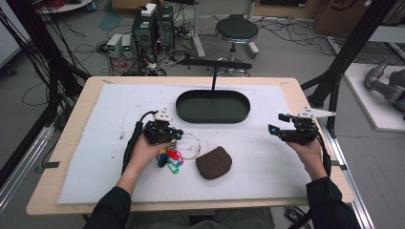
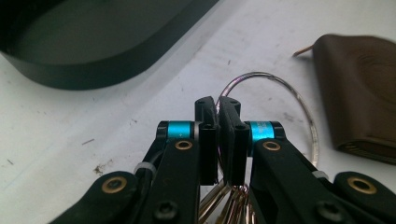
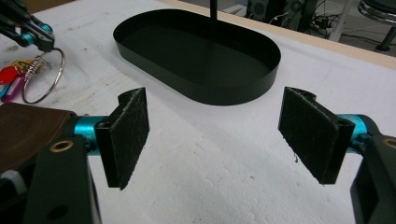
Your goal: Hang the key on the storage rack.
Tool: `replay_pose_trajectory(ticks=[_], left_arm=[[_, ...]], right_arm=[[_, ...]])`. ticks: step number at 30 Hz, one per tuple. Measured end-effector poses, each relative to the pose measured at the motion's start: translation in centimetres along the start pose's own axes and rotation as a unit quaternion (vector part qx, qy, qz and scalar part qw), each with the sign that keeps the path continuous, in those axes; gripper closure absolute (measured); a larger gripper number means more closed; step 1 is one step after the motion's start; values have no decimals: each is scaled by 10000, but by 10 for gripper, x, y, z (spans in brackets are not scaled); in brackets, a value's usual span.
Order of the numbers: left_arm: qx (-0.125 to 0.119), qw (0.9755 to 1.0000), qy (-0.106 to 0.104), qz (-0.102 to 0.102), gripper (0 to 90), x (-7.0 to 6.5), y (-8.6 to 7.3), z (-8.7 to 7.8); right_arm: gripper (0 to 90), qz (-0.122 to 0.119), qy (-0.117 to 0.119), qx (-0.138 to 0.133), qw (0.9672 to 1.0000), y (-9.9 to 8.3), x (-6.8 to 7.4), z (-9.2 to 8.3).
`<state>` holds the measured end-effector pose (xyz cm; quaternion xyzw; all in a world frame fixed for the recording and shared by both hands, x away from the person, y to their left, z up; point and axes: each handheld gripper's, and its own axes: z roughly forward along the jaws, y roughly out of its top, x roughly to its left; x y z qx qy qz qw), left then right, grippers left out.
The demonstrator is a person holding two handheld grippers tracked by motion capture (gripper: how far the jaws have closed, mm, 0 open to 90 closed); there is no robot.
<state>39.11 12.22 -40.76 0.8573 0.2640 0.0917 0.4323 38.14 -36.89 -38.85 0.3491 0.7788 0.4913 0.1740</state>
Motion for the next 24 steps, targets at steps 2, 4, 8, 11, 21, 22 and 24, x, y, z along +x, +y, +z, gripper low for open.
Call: replay_pose_trajectory(ticks=[2,4,8,11,21,22,24], left_arm=[[-98,9999,-27,69,862,-1,0,-6],[-133,9998,-44,156,862,-2,-1,-12],[-220,9993,-108,299,863,-4,-5,-24],[-263,9986,-196,412,862,-7,-8,-31],[-267,9974,-461,491,860,-9,-11,-37],[-275,9972,-497,494,860,-9,-12,-36],[-244,9972,-532,471,856,-9,-12,-36]], right_arm=[[252,11,-1,3,10000,0,0,0],[251,19,3,-4,10000,0,0,0],[252,20,5,-20,10000,0,0,-1],[252,16,0,-18,10000,0,0,0],[252,8,3,-6,10000,0,1,1],[252,12,2,-2,10000,0,1,1],[252,10,9,-2,10000,0,0,1]])
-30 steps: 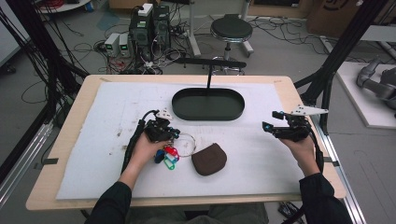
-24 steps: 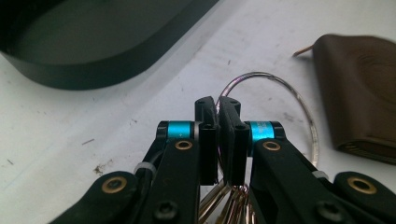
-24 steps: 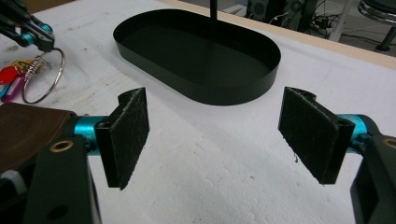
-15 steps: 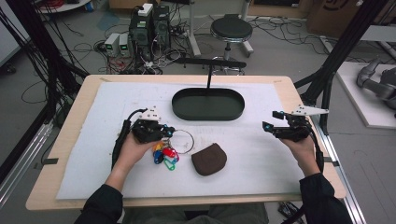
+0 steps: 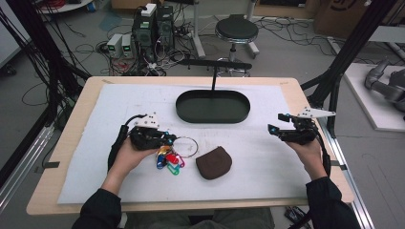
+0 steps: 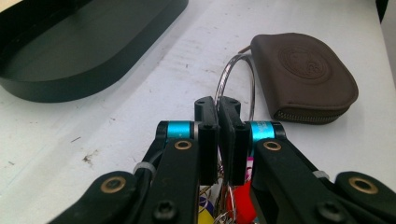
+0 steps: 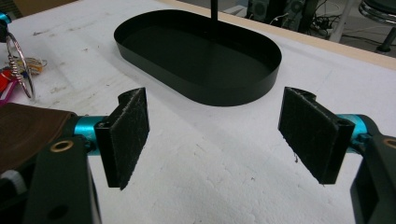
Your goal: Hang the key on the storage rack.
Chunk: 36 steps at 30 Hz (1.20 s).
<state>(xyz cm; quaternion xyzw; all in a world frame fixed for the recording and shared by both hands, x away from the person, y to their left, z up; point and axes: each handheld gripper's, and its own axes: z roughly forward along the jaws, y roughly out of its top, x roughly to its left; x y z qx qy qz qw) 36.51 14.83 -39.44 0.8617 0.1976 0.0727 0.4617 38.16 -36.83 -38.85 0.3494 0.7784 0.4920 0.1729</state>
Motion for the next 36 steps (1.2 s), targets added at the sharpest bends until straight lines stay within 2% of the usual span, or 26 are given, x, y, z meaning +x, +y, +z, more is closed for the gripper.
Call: replay_pose_trajectory(ticks=[5,9,14,17,18,26,27,31,36], left_arm=[[59,9999,-97,58,845,-1,-1,3],[137,9998,-160,21,811,-1,-2,6],[187,9996,-233,16,830,-1,-2,8],[225,9994,-243,-59,857,1,-3,8],[207,9995,-225,-109,858,1,-4,9],[100,9999,-133,-33,864,1,0,4],[29,10000,-49,-53,864,1,2,1],[-77,10000,-16,-41,865,1,4,-3],[-264,9995,142,59,865,-1,15,-12]], right_arm=[[252,-5,3,-5,10000,0,0,0],[252,-5,8,-5,10000,0,-1,0],[252,1,19,-1,10000,0,0,0],[252,16,21,9,10000,0,-1,0],[252,24,18,14,10000,0,-1,0],[252,23,17,-12,10000,0,-1,0],[252,23,19,-15,10000,0,-1,0],[252,27,17,-7,10000,0,-1,0],[253,37,7,-6,10000,0,-2,0]])
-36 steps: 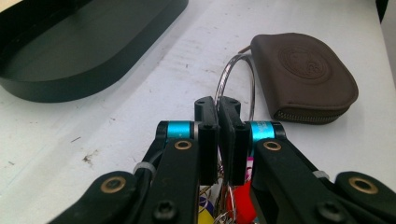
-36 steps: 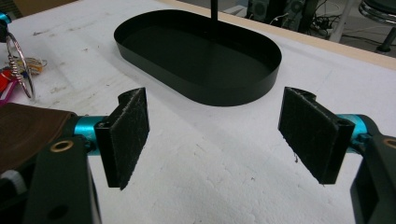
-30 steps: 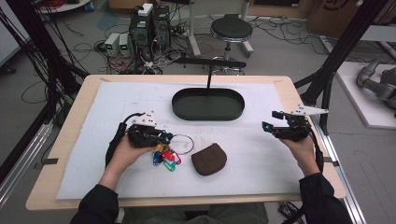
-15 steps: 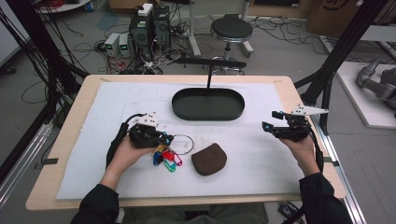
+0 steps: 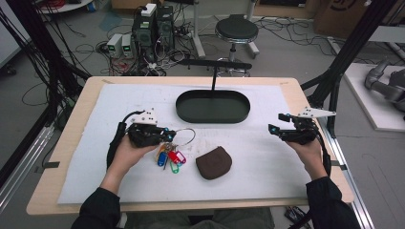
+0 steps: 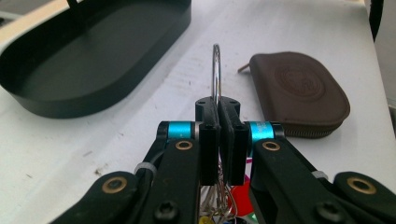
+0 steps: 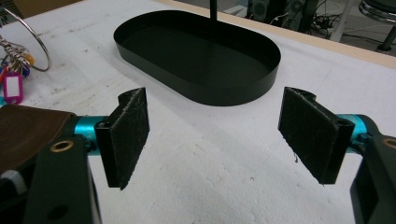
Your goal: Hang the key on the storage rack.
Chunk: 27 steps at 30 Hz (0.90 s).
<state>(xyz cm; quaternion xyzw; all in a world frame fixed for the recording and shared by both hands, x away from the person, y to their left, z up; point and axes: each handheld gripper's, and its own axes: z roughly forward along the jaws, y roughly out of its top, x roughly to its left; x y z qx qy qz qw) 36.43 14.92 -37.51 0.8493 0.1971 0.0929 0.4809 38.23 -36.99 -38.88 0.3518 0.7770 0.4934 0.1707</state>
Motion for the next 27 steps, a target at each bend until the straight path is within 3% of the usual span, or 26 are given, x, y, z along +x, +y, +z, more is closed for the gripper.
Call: replay_pose_trajectory(ticks=[13,27], left_arm=[[-368,9989,233,188,866,-2,29,-14],[-845,9949,521,179,866,14,63,-25]], right_arm=[[254,-13,-11,-11,10000,0,0,1],[255,-14,-36,6,10000,0,-1,1]])
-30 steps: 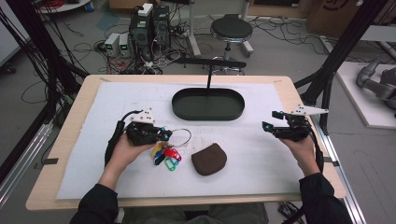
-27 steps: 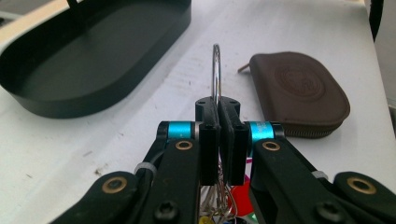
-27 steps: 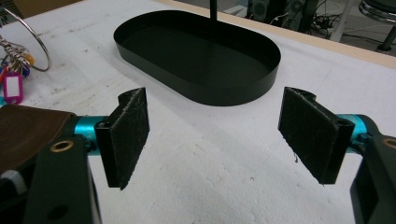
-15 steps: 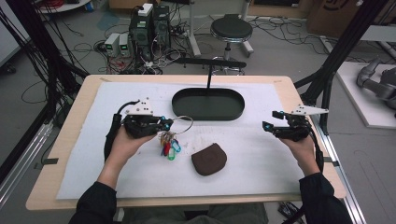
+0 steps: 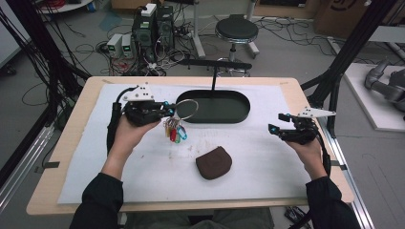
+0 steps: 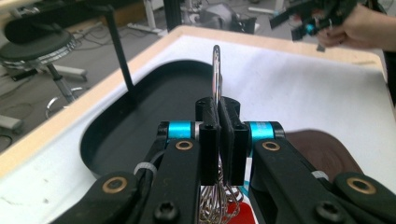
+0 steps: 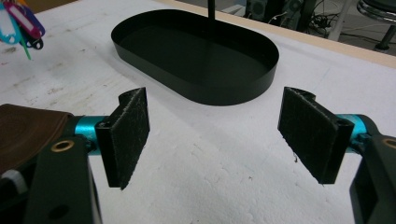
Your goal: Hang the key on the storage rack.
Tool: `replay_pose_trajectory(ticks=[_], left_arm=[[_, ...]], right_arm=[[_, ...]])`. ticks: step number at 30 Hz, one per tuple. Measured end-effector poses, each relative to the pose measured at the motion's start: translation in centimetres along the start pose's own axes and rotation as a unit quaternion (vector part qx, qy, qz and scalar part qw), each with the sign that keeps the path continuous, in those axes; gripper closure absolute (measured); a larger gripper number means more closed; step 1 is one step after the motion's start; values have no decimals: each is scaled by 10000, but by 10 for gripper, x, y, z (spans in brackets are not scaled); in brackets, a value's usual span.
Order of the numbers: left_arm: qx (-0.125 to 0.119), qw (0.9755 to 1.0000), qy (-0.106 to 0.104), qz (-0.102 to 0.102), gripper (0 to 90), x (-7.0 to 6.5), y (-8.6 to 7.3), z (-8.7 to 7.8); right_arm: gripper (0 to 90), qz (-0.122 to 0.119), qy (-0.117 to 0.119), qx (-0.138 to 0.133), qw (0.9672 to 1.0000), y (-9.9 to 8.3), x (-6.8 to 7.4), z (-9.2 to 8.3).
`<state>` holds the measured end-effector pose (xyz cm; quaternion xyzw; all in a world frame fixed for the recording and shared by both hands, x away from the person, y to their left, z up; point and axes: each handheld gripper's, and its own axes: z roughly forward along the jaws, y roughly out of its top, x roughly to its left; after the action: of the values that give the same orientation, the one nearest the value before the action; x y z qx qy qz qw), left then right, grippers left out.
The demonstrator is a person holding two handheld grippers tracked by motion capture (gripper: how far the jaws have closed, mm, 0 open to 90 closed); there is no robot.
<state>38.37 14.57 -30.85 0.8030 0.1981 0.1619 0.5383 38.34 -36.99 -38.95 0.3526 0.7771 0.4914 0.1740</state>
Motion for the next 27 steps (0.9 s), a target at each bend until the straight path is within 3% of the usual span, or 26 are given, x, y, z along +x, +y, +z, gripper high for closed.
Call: replay_pose_trajectory(ticks=[15,27], left_arm=[[-262,9993,267,-22,866,24,35,16],[-318,9973,572,-321,866,55,33,34]], right_arm=[[257,65,-2,6,10000,0,-1,-1],[260,103,-13,5,9999,-1,-2,-1]])
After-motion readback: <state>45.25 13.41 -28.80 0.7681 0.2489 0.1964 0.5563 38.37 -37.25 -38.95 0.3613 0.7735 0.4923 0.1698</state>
